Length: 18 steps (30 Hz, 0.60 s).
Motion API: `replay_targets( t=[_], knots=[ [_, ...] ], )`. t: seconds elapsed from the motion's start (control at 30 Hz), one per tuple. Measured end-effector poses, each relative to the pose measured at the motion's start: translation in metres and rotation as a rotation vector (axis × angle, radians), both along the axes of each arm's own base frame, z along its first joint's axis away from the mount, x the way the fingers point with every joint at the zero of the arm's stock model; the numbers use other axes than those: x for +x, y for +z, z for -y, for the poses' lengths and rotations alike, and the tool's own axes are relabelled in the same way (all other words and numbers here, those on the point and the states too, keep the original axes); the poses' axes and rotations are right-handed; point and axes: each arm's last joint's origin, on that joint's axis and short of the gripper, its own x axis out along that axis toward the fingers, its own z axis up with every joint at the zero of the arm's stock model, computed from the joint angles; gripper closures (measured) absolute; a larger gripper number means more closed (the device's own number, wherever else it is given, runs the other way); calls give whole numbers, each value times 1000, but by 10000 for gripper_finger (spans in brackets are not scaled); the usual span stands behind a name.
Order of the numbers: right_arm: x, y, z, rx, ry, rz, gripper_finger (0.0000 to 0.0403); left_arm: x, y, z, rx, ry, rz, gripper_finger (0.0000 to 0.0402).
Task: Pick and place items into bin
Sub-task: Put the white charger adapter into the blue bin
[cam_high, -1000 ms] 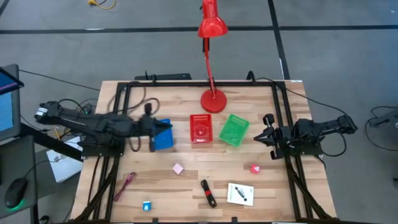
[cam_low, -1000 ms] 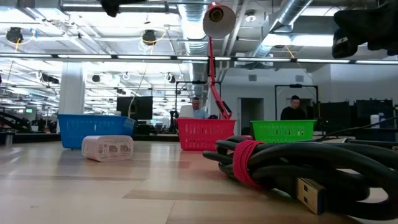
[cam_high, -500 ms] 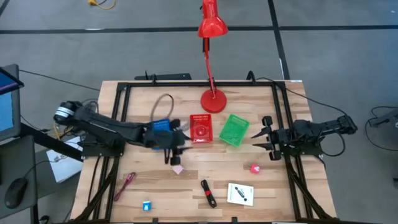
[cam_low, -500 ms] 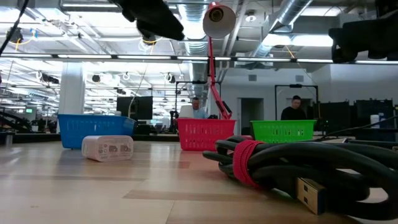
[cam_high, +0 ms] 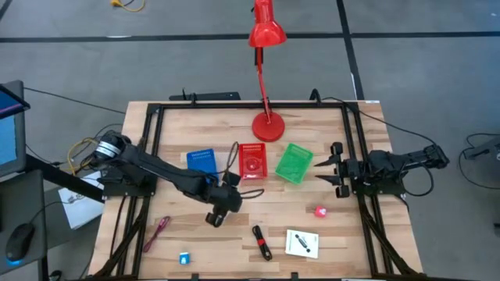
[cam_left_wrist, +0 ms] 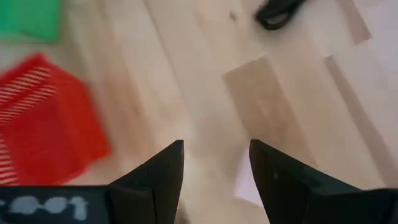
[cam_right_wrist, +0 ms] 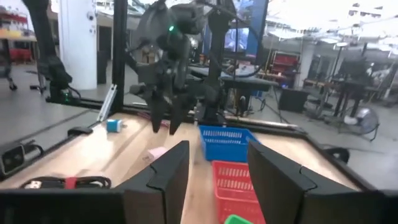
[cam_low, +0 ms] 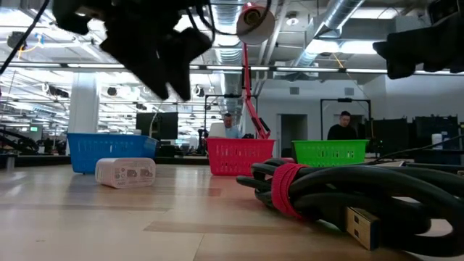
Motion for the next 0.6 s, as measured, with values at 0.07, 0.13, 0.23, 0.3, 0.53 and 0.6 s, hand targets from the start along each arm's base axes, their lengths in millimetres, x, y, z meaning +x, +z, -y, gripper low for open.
replay_targets(
  t=[0.07, 0.13, 0.23, 0.3, 0.53, 0.6],
  knots=[
    [0, 0, 0, 36, 3, -5, 248, 2, -3, 5, -65, -17, -17, 228],
    [0, -1, 0, 54, 5, -18, 250, 1, -8, 8, -109, -47, -72, 228],
    [0, -2, 0, 54, 5, -27, 252, -7, -13, 7, -130, -46, -180, 227],
    [0, -2, 0, 55, 5, -25, 254, -9, -13, 6, -122, -33, -200, 224],
    [0, -3, 0, 54, 7, -31, 259, -6, -19, 6, -111, -12, -195, 190],
    [0, -3, 0, 54, 7, -32, 259, -5, -21, 6, -103, -11, -203, 177]
  ],
)
